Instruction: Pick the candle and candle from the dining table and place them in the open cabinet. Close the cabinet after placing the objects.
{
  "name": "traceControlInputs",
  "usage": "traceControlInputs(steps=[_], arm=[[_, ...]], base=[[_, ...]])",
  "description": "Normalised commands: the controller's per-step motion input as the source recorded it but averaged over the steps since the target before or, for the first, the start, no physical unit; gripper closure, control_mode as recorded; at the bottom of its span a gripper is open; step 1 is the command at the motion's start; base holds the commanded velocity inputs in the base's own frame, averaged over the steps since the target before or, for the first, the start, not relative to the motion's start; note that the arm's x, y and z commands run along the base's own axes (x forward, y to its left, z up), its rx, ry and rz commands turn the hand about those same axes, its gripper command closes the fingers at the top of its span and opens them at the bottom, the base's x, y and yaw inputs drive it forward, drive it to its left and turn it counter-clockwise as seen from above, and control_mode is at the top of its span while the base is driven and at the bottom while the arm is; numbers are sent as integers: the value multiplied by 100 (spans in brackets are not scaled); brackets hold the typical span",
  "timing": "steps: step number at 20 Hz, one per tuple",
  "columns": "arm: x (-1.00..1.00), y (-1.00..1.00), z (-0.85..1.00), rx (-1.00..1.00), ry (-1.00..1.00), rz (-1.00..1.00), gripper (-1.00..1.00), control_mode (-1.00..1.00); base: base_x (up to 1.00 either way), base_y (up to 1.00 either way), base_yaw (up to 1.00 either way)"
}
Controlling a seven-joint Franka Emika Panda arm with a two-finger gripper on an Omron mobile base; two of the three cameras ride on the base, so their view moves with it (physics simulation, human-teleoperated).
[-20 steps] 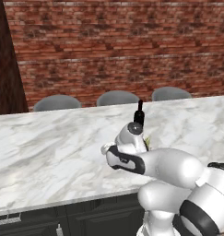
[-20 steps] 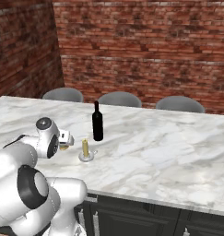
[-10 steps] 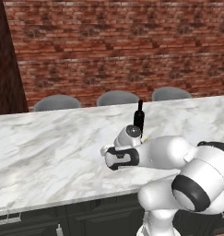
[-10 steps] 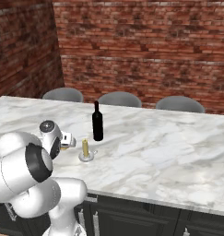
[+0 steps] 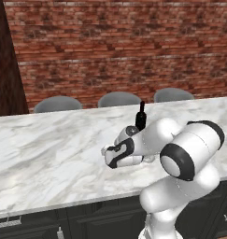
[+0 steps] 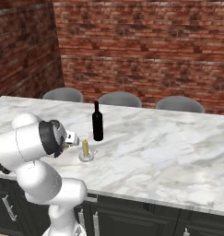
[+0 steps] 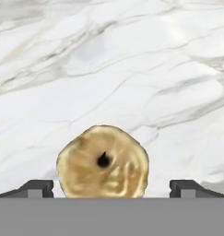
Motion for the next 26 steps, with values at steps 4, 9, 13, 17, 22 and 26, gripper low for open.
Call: traceControlInputs(steps=[4, 9, 13, 17, 22, 26], arm=[[31, 0, -30, 0, 0, 0, -100, -100], [29, 0, -40, 0, 1, 0, 100, -100], [2, 0, -34, 0, 0, 0, 100, -100], [0, 2, -10, 0, 0, 0, 100, -100], [-18, 16, 28, 5, -2, 0, 100, -100], [-24, 8, 61, 6, -2, 0, 100, -100]], base=[[0, 0, 0], [0, 0, 0], [0, 0, 0], [0, 0, 0], [0, 0, 0], [0, 0, 0]])
